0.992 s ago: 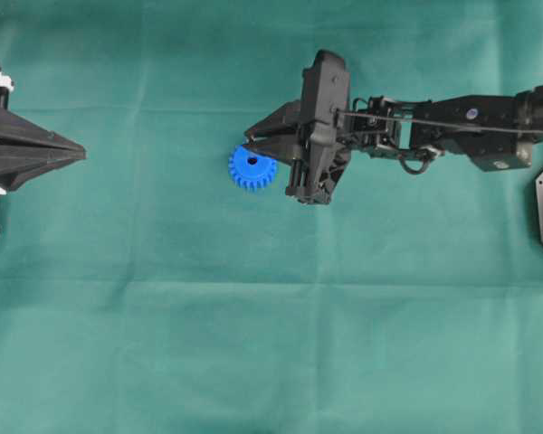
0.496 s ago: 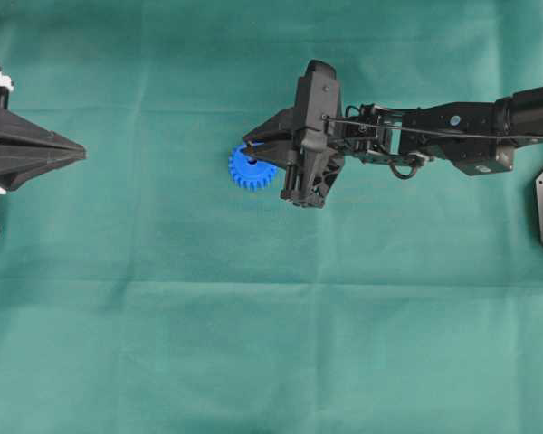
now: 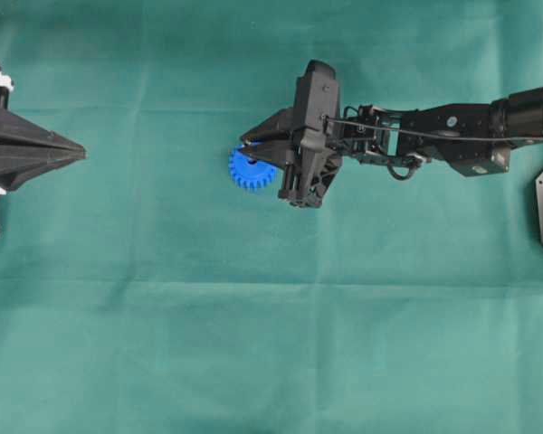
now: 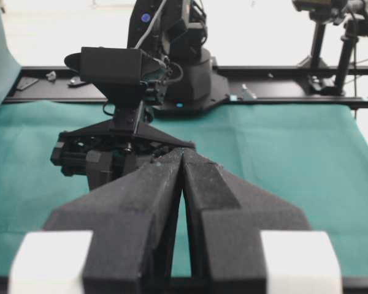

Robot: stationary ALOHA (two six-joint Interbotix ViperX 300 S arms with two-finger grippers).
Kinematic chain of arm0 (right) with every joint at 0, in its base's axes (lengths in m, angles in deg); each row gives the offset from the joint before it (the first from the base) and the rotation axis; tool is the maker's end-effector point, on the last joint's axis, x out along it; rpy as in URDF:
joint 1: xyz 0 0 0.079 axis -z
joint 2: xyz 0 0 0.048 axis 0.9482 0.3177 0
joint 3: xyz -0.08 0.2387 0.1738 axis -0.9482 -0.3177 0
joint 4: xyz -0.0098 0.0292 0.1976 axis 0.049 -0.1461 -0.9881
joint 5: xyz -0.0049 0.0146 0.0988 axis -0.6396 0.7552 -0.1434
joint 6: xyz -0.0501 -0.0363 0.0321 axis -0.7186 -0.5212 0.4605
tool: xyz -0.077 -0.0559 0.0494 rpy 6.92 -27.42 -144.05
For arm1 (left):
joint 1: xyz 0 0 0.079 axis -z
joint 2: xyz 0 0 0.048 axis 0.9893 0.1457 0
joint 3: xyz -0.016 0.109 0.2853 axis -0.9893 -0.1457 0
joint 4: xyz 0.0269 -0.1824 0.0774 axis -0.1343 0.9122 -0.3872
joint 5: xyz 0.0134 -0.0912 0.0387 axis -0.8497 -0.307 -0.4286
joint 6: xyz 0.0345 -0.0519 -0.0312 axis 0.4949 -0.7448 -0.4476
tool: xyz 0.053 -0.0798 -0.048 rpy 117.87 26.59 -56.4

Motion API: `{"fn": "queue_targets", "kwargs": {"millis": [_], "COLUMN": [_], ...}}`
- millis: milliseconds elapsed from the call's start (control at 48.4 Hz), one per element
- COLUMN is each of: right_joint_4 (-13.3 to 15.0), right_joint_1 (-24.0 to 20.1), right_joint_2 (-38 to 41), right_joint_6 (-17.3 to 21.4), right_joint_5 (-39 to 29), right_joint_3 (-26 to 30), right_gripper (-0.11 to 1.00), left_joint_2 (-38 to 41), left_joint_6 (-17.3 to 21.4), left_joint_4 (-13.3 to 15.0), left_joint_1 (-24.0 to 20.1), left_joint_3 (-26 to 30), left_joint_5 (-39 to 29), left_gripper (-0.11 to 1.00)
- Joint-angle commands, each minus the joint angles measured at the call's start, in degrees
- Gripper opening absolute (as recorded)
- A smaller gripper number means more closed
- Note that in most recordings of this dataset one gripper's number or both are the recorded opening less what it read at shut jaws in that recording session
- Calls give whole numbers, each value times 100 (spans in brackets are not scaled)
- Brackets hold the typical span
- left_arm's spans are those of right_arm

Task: Insert the shaft placed at a random location into the center hole of the small gear at another random location.
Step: 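Hold the shaft seated in the gear hole with the right gripper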

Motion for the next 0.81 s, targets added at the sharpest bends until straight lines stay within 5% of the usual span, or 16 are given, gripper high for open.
{"fn": "queue_targets", "kwargs": {"millis": [0, 785], "right_joint_4": [-18, -18], "right_joint_1": [-18, -26], "right_joint_2": [-272, -176], "right_joint_6": [62, 88], "right_joint_5": [-53, 79], "right_joint_3": [62, 35], "right_gripper": [13, 13], "left_joint_2": [18, 18], "left_joint_6": [0, 0], "left_joint_4": [-9, -9], "left_joint_1": [9, 9], "left_joint_3": [97, 97], "left_joint_5": [26, 35], "left_gripper": [0, 0]}}
